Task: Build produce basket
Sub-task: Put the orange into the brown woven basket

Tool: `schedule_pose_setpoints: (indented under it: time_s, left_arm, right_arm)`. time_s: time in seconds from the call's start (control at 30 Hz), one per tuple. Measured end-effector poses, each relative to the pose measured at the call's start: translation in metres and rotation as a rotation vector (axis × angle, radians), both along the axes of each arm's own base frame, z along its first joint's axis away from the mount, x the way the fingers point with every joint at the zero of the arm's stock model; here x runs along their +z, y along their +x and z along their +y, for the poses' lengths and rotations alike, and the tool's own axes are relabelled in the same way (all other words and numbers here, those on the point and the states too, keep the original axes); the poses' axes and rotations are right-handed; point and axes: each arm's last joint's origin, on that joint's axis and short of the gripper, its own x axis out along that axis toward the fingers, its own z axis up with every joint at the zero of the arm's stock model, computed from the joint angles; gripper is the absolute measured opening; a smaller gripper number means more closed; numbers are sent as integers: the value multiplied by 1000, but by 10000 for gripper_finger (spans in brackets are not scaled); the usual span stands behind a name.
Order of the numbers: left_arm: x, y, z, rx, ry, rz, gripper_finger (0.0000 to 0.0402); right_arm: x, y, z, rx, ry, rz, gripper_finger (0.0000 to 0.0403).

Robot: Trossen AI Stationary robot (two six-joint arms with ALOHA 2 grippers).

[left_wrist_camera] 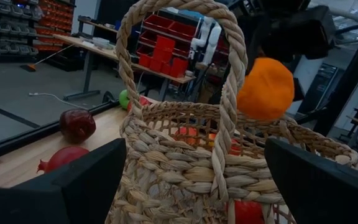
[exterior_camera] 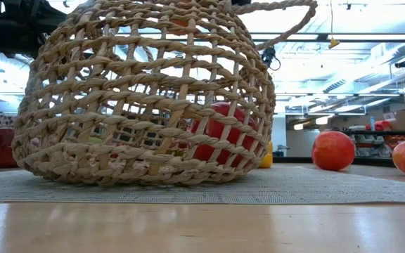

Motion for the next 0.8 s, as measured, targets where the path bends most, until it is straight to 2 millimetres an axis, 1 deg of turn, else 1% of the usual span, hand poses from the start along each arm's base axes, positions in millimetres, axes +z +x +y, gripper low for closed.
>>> schedule_pose_setpoints:
  time_s: [0.07,0.17,0.23,0.27,0.37,0.43,0.5,0.57,0.7,0.8]
  left_arm:
    - [0,0,0,0,0,0,389]
    - [0,0,0,0,0,0,389]
    - [0,0,0,0,0,0,389]
    - [0,0,0,0,0,0,389]
    - [0,0,0,0,0,1,389]
    - [0,0,0,0,0,-1,389]
    - [0,0,0,-1,0,0,389]
    - [0,0,0,0,0,0,389]
    - [0,0,0,0,0,0,389]
    - [0,0,0,0,0,-2,389]
  right_arm:
    - [2,2,-7,-32,11,-30,344]
    - [9,5,-16,-55,-49,-107,344]
    - [10,12,-22,-54,-75,-178,344]
    - [7,15,-24,-56,-78,-197,344]
    - [-16,26,-28,-45,-69,-153,344]
    - [-33,32,-29,-34,-22,-95,344]
    - [-49,39,-29,-17,25,-49,344]
    - [-62,42,-24,8,58,0,344]
    - [-74,45,-19,24,68,50,344]
    - [-80,41,-20,8,63,119,344]
